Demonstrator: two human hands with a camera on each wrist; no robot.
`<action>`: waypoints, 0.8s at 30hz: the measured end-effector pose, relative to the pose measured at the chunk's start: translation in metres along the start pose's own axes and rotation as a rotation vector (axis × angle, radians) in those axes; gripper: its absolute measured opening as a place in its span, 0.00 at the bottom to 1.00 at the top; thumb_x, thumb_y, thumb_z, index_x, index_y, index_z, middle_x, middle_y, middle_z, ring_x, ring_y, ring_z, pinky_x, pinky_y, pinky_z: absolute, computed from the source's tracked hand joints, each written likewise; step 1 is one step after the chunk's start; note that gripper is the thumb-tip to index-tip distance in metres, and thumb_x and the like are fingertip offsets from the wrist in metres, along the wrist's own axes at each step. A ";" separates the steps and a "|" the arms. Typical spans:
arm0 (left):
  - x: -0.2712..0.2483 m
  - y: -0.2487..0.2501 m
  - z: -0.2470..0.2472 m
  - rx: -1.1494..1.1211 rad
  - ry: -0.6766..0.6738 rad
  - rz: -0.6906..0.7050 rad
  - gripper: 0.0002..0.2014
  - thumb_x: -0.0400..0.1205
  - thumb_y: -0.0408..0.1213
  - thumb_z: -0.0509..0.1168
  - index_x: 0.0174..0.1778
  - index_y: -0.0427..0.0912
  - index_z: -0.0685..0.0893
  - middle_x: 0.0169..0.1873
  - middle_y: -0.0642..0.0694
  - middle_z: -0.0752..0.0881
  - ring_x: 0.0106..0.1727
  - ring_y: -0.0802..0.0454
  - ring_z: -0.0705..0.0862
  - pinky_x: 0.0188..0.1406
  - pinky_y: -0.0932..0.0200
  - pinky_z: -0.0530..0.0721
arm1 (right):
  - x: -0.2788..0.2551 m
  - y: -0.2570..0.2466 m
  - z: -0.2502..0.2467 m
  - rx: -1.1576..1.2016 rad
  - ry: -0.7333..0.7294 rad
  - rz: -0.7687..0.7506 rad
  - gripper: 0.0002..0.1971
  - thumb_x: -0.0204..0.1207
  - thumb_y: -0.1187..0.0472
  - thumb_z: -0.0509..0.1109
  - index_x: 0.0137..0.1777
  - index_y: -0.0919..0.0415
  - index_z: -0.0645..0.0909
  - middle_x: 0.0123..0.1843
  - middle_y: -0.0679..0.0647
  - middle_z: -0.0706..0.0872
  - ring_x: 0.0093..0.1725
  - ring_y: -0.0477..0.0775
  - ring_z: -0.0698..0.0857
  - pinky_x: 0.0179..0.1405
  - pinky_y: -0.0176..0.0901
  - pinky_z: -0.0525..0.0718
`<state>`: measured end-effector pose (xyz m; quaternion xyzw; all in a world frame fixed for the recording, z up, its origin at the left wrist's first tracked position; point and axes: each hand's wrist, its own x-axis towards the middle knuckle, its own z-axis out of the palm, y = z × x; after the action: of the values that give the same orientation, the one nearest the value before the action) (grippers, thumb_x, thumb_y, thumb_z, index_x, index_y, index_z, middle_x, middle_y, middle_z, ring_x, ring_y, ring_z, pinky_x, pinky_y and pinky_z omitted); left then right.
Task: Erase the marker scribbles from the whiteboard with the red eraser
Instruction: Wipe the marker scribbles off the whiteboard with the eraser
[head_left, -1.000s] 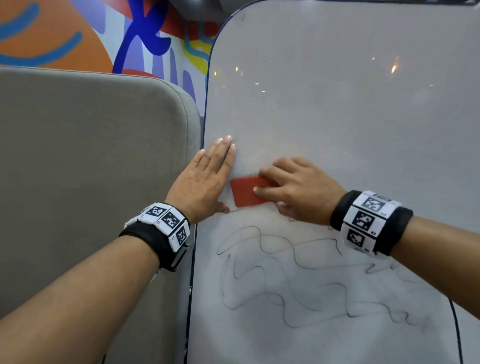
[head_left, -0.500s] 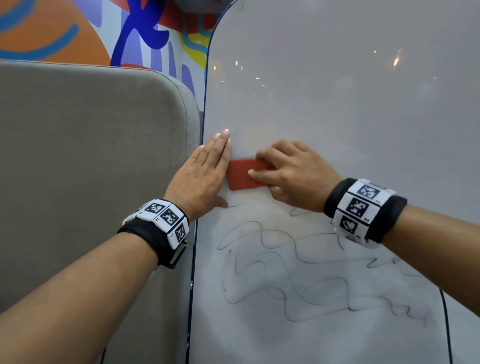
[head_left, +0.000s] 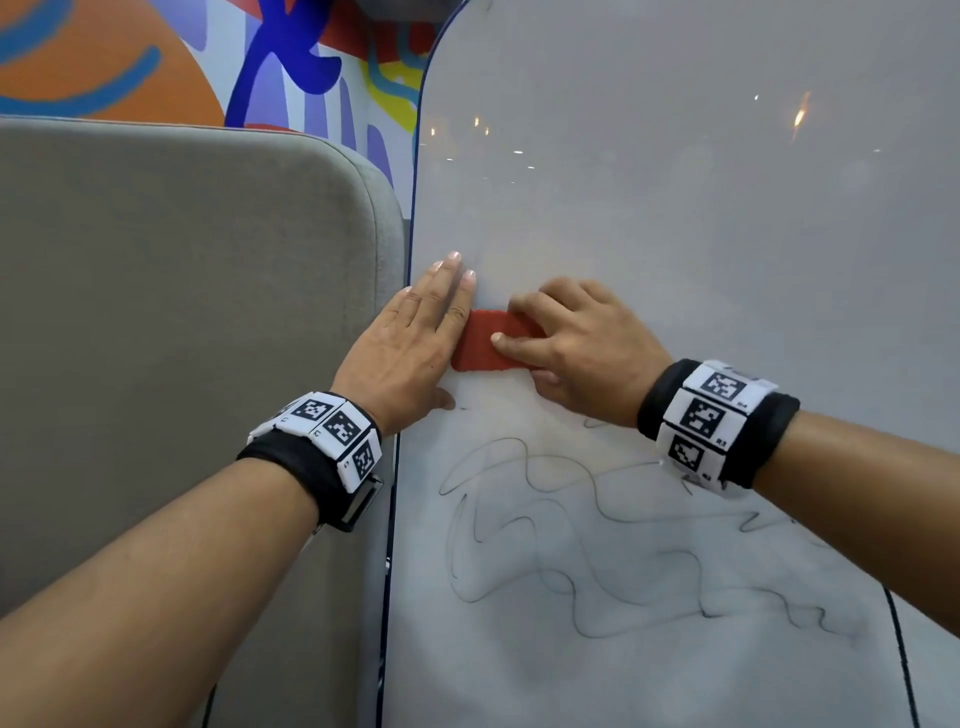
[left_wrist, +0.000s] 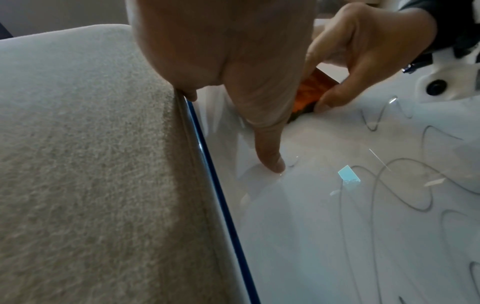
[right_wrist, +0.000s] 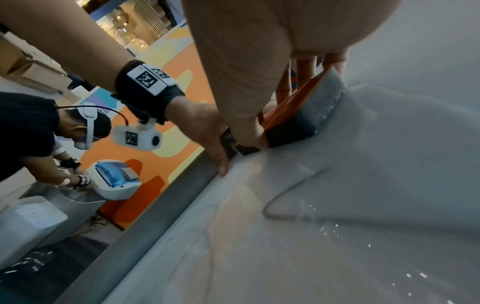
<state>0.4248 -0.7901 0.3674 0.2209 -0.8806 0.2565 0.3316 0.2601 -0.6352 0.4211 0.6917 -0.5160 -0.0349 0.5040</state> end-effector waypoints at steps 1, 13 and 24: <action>0.000 0.000 0.000 0.003 0.002 0.005 0.69 0.63 0.55 0.83 0.86 0.38 0.40 0.86 0.35 0.41 0.87 0.40 0.47 0.85 0.46 0.57 | -0.005 -0.007 0.004 0.010 0.003 -0.015 0.21 0.65 0.57 0.68 0.59 0.50 0.86 0.59 0.56 0.85 0.53 0.64 0.82 0.48 0.54 0.81; 0.001 0.001 -0.002 0.048 -0.036 0.013 0.67 0.66 0.55 0.81 0.86 0.42 0.36 0.85 0.36 0.37 0.87 0.40 0.42 0.85 0.45 0.56 | -0.025 -0.023 0.018 0.024 -0.049 -0.047 0.19 0.60 0.60 0.74 0.54 0.52 0.85 0.55 0.58 0.83 0.49 0.64 0.81 0.43 0.53 0.79; 0.001 0.000 -0.003 0.046 -0.023 0.025 0.65 0.68 0.51 0.81 0.87 0.40 0.39 0.85 0.34 0.39 0.87 0.38 0.44 0.85 0.45 0.56 | -0.027 -0.042 0.032 0.061 0.041 -0.053 0.12 0.69 0.63 0.71 0.52 0.54 0.87 0.50 0.60 0.83 0.43 0.63 0.79 0.38 0.51 0.78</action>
<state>0.4255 -0.7885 0.3697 0.2205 -0.8808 0.2781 0.3133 0.2574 -0.6377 0.3618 0.7208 -0.4880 -0.0181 0.4920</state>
